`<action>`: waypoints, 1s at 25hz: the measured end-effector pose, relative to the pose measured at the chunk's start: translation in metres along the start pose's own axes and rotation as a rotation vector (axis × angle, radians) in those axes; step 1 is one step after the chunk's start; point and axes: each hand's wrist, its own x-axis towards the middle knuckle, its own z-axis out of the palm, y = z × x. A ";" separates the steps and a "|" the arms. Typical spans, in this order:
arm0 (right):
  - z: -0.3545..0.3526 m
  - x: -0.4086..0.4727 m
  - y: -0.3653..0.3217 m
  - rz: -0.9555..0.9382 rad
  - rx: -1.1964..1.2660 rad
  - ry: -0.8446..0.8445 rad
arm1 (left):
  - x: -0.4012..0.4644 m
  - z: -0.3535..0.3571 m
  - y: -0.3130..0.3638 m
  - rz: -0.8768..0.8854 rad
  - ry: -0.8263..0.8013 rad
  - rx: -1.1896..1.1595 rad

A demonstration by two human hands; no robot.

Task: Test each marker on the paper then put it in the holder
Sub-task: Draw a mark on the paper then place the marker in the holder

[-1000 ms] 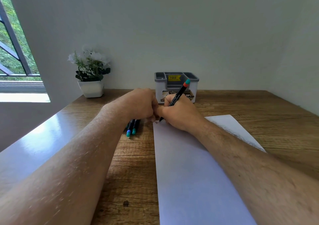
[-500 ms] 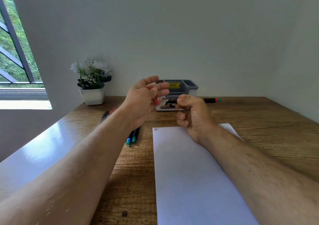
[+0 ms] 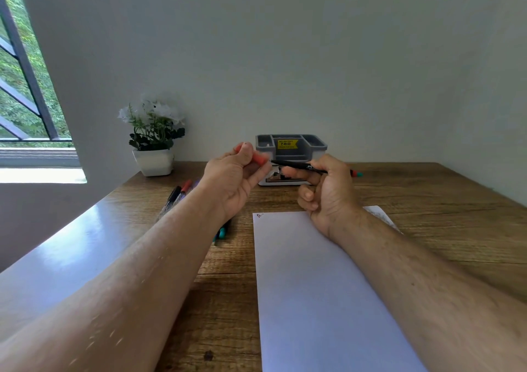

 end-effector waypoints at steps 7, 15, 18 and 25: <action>-0.001 0.002 0.001 -0.003 -0.026 -0.009 | 0.000 -0.001 -0.004 0.004 0.009 0.039; -0.001 0.002 0.000 0.006 -0.062 -0.036 | -0.001 0.000 -0.007 0.030 0.047 0.104; 0.000 0.000 0.000 0.013 -0.084 -0.078 | -0.001 -0.002 -0.007 0.068 0.092 0.126; 0.002 -0.002 -0.002 0.028 -0.084 -0.033 | 0.002 -0.002 -0.008 0.102 0.123 0.168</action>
